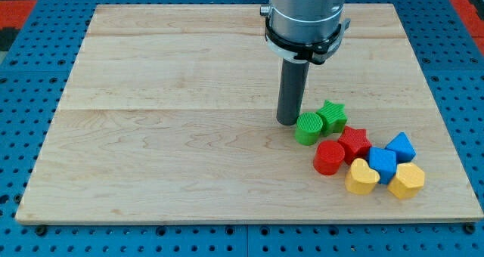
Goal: Move the red star diagonally to the top right of the heart
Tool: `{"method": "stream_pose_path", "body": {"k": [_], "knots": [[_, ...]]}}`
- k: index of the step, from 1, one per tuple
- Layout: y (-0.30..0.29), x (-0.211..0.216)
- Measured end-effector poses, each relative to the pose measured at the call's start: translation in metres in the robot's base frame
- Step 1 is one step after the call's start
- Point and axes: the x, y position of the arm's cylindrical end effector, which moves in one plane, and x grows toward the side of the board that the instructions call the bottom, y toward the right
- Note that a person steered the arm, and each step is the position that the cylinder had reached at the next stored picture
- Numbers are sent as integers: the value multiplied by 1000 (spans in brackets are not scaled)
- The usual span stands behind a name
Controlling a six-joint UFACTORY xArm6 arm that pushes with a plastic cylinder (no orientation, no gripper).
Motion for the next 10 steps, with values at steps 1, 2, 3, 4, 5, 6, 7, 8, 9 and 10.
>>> {"method": "stream_pose_path", "body": {"k": [1, 2, 3, 4, 5, 6, 7, 8, 9, 10], "knots": [[0, 0], [-15, 3], [-61, 85], [-30, 152], [-19, 153], [78, 152], [107, 148], [80, 97], [80, 48], [87, 30]]}}
